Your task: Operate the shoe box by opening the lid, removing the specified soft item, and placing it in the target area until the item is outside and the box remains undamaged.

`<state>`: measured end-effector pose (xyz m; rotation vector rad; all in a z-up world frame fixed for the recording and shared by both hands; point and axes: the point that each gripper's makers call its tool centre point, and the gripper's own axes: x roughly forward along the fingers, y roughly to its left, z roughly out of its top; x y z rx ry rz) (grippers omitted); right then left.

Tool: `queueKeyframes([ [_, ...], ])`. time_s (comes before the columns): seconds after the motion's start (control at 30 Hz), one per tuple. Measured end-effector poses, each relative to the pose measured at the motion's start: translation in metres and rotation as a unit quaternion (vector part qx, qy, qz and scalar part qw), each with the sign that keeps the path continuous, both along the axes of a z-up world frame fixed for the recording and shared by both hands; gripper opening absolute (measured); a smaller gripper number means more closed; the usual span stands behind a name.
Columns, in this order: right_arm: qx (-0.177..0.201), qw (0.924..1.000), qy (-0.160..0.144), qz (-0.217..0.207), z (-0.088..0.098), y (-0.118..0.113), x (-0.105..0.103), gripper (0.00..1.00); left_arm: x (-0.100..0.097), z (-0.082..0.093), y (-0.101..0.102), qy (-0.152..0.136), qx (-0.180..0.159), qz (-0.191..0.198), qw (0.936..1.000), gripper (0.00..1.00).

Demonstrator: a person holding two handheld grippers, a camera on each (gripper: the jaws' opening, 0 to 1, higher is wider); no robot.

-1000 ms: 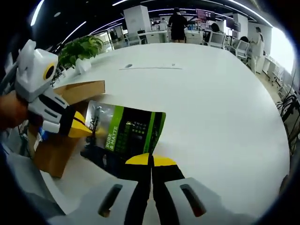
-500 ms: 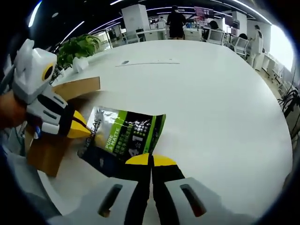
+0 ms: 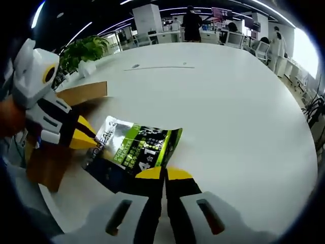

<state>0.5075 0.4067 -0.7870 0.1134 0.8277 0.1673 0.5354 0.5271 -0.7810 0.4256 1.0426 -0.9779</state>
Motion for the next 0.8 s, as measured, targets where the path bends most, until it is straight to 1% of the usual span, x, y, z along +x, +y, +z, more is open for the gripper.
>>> queueKeyframes([
  [0.1, -0.007, 0.9999, -0.011, -0.003, 0.003, -0.004, -0.002, 0.13, -0.004, 0.007, -0.002, 0.001, -0.010, 0.002, 1.0000, 0.09],
  [0.17, -0.007, 0.9999, -0.013, -0.005, 0.006, -0.005, -0.003, 0.14, -0.007, 0.013, -0.003, -0.002, -0.019, 0.002, 0.9998, 0.10],
  [0.23, -0.015, 0.9996, -0.023, -0.005, 0.010, -0.007, -0.004, 0.18, -0.012, 0.018, -0.005, 0.002, -0.031, 0.007, 0.9995, 0.13],
  [0.27, -0.015, 0.9996, -0.023, -0.006, 0.012, -0.008, -0.004, 0.19, -0.012, 0.020, -0.005, 0.001, -0.032, 0.010, 0.9994, 0.15],
  [0.33, -0.014, 0.9995, -0.027, -0.008, 0.017, -0.008, -0.006, 0.19, -0.014, 0.028, -0.005, -0.004, -0.043, 0.013, 0.9990, 0.18],
  [0.4, -0.015, 0.9992, -0.035, -0.008, 0.027, -0.007, -0.009, 0.20, -0.016, 0.038, -0.006, -0.006, -0.058, 0.017, 0.9982, 0.19],
  [0.47, -0.018, 0.9991, -0.036, -0.008, 0.033, -0.005, -0.015, 0.19, -0.018, 0.048, -0.005, -0.009, -0.071, 0.021, 0.9972, 0.19],
  [0.5, -0.019, 0.9991, -0.037, -0.008, 0.035, -0.005, -0.016, 0.18, -0.019, 0.054, -0.006, -0.002, -0.084, 0.032, 0.9959, 0.20],
  [0.63, -0.023, 0.9990, -0.036, -0.008, 0.044, -0.003, -0.024, 0.17, -0.023, 0.070, 0.000, -0.016, -0.093, 0.032, 0.9950, 0.21],
  [0.7, -0.026, 0.9987, -0.044, -0.007, 0.051, -0.002, -0.025, 0.18, -0.024, 0.073, 0.004, -0.017, -0.094, 0.035, 0.9948, 0.21],
  [0.77, -0.030, 0.9986, -0.044, -0.006, 0.056, -0.001, -0.027, 0.17, -0.025, 0.076, 0.010, -0.021, -0.094, 0.036, 0.9947, 0.21],
  [0.8, -0.030, 0.9985, -0.045, -0.007, 0.059, 0.000, -0.027, 0.17, -0.026, 0.077, 0.013, -0.019, -0.096, 0.039, 0.9944, 0.20],
])
